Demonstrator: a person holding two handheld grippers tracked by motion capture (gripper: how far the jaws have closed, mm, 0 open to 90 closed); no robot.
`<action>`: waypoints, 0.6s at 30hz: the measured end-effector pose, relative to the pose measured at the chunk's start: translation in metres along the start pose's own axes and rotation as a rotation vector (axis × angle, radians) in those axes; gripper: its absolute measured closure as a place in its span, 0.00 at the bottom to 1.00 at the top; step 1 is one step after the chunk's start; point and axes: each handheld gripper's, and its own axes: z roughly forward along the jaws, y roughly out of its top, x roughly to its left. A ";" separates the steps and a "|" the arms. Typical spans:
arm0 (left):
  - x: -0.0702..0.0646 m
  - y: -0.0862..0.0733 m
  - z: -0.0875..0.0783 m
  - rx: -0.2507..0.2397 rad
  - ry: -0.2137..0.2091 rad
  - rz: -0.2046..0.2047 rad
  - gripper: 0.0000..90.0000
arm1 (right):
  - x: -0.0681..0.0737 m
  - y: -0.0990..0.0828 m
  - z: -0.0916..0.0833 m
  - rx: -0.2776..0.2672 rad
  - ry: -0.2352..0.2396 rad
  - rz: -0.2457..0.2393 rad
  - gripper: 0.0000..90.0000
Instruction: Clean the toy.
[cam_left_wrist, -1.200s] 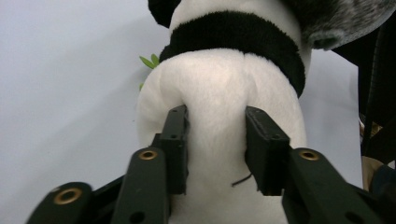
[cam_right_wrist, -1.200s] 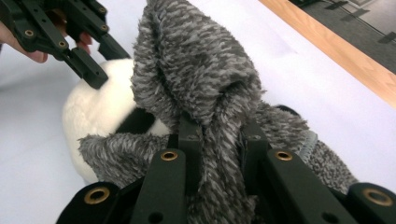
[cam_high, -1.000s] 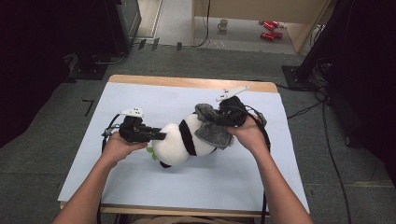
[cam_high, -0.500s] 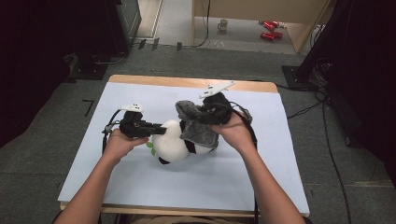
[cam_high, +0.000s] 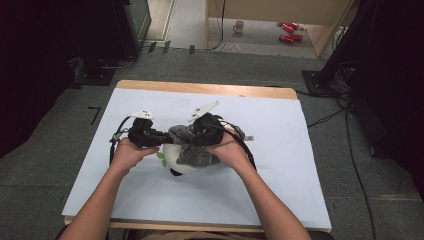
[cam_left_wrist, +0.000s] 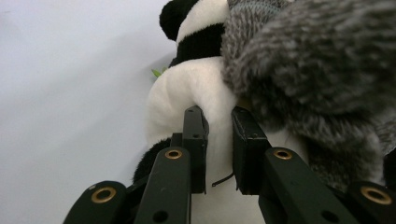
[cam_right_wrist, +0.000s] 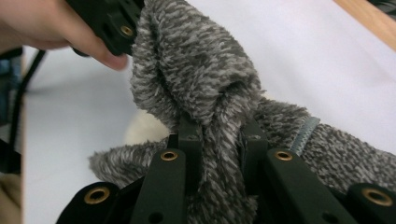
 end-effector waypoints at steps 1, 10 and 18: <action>0.000 0.000 0.000 -0.001 0.001 0.001 0.87 | -0.002 -0.001 -0.003 0.006 -0.014 -0.005 0.86; 0.002 0.000 0.001 0.004 0.014 -0.002 0.88 | -0.034 -0.018 -0.044 -0.029 -0.100 0.053 0.86; 0.007 0.000 0.001 0.014 0.014 -0.008 0.88 | -0.062 -0.042 -0.070 -0.051 -0.162 0.137 0.86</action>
